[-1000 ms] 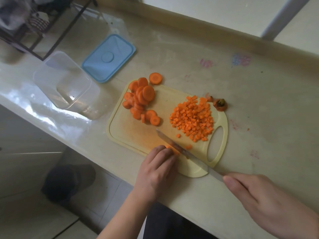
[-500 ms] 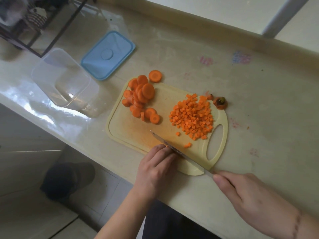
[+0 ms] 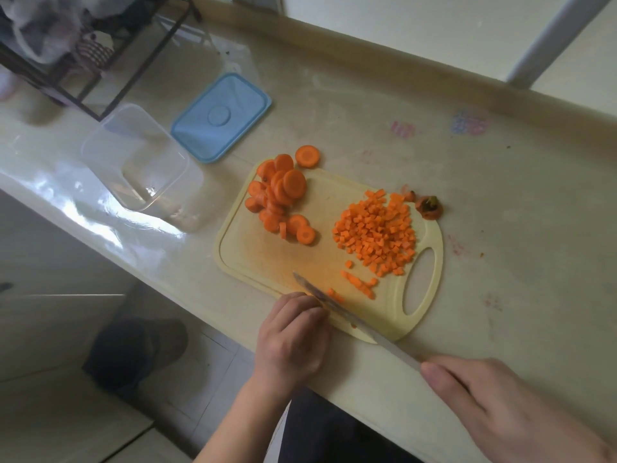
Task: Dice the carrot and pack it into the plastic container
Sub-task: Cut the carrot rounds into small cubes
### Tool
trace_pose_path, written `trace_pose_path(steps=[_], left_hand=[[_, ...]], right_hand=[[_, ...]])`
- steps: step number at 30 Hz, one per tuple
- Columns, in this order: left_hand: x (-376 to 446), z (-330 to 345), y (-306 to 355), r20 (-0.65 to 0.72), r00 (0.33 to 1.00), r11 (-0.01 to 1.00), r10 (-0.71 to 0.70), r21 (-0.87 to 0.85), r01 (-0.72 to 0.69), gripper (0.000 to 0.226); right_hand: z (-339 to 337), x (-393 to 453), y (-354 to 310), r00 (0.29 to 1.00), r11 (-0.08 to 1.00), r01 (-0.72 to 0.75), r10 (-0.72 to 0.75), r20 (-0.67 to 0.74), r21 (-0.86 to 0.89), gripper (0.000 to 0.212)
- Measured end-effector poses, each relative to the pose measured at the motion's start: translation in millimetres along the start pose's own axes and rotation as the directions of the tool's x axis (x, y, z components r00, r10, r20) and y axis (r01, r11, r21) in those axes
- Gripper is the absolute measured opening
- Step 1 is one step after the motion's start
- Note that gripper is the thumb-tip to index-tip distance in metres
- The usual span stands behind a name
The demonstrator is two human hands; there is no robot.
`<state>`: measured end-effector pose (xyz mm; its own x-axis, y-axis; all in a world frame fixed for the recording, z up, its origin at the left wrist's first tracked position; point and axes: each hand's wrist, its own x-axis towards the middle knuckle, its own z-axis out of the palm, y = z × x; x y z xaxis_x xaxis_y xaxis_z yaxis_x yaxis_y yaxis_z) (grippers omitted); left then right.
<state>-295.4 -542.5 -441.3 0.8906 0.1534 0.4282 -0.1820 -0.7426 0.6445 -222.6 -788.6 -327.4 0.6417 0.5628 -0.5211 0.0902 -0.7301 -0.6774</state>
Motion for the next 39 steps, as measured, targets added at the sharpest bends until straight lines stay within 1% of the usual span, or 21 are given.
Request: trace_pose_path(steps=[2, 5, 7, 9, 12, 16, 18, 19, 20, 21, 23, 24, 25, 26, 28, 29, 30, 31, 33, 35, 39], left_hand=[[1, -1, 1, -0.012, 0.999, 0.999, -0.03, -0.038, 0.03, 0.012], [2, -1, 2, -0.017, 0.999, 0.997, -0.05, -0.059, 0.049, 0.013], [2, 0, 0, -0.005, 0.999, 0.997, -0.051, -0.051, 0.051, 0.012], [1, 1, -1, 0.012, 0.999, 0.998, -0.048, -0.027, 0.048, 0.01], [1, 1, 0, 0.024, 0.999, 0.999, -0.048, -0.012, 0.048, 0.008], [5, 1, 2, 0.004, 0.998, 0.997, -0.064, -0.044, 0.064, 0.009], [11, -3, 3, -0.072, 0.994, 0.995, -0.076, -0.074, 0.071, 0.012], [16, -7, 3, -0.137, 0.986, 0.993, -0.096, -0.081, 0.085, 0.012], [23, -12, 3, -0.214, 0.969, 0.991, -0.124, -0.083, 0.108, 0.013], [30, -18, 5, -0.287, 0.947, 0.988, -0.146, -0.085, 0.127, 0.013], [50, -28, 12, -0.374, 0.92, 0.992, -0.117, -0.09, 0.089, 0.016], [60, -33, 16, -0.366, 0.928, 0.995, -0.069, -0.09, 0.038, 0.017], [70, -37, 20, -0.318, 0.948, 0.996, -0.016, -0.09, -0.014, 0.016], [80, -39, 23, -0.227, 0.973, 0.994, 0.032, -0.092, -0.055, 0.014], [98, -37, 26, 0.051, 0.996, 0.995, 0.072, -0.078, -0.068, 0.013], [104, -33, 26, 0.196, 0.978, 0.998, 0.066, -0.032, -0.061, 0.012], [109, -28, 23, 0.305, 0.951, 0.997, 0.055, 0.039, -0.07, 0.011], [112, -22, 20, 0.377, 0.925, 0.991, 0.04, 0.104, -0.086, 0.01], [115, -11, 15, 0.464, 0.886, 0.984, 0.001, 0.157, -0.084, 0.015], [119, -2, 12, 0.506, 0.862, 0.985, -0.023, 0.16, -0.068, 0.018], [132, 12, 10, 0.494, 0.865, 0.987, -0.081, 0.162, -0.001, 0.014]], right_hand=[[4, 2, 5, 1.0, 1.0, 0.015, -0.015, -0.002, -0.007, 0.069], [3, 6, 10, 1.0, 1.0, 0.012, -0.013, 0.011, 0.014, 0.066], [-4, 8, 13, 1.0, 1.0, -0.001, 0.001, 0.021, -0.005, 0.07], [-13, 13, 17, 1.0, 1.0, -0.014, 0.014, -0.016, -0.016, 0.072], [-26, 23, 21, 0.994, 1.0, -0.02, 0.02, -0.106, -0.002, 0.068], [-33, 33, 21, 0.996, 1.0, 0.0, -0.001, -0.089, -0.016, 0.074], [-35, 29, 16, 0.997, 0.999, 0.012, -0.015, -0.072, -0.044, 0.071], [-36, 25, 12, 0.996, 0.996, 0.02, -0.027, -0.08, -0.085, 0.065], [-36, 21, 9, 0.991, 0.987, 0.037, -0.056, -0.118, -0.159, 0.057], [-36, 19, 9, 0.98, 0.968, 0.063, -0.107, -0.168, -0.244, 0.054], [-36, 18, 13, 0.966, 0.918, 0.065, -0.156, -0.206, -0.392, 0.059], [-35, 19, 14, 0.958, 0.893, 0.077, -0.189, -0.214, -0.442, 0.062], [-33, 20, 17, 0.946, 0.862, 0.101, -0.237, -0.221, -0.497, 0.065], [-32, 21, 18, 0.928, 0.83, 0.126, -0.292, -0.232, -0.543, 0.066], [-33, 24, 19, 0.902, 0.792, 0.139, -0.349, -0.254, -0.594, 0.069], [-33, 25, 19, 0.893, 0.78, 0.137, -0.364, -0.264, -0.611, 0.07], [-34, 26, 19, 0.889, 0.768, 0.13, -0.371, -0.269, -0.627, 0.071], [-34, 27, 20, 0.887, 0.759, 0.12, -0.372, -0.275, -0.64, 0.072], [-35, 29, 22, 0.883, 0.744, 0.107, -0.376, -0.282, -0.659, 0.073], [-35, 31, 23, 0.882, 0.726, 0.098, -0.381, -0.279, -0.681, 0.074], [-33, 32, 22, 0.879, 0.684, 0.097, -0.4, -0.26, -0.723, 0.074]])
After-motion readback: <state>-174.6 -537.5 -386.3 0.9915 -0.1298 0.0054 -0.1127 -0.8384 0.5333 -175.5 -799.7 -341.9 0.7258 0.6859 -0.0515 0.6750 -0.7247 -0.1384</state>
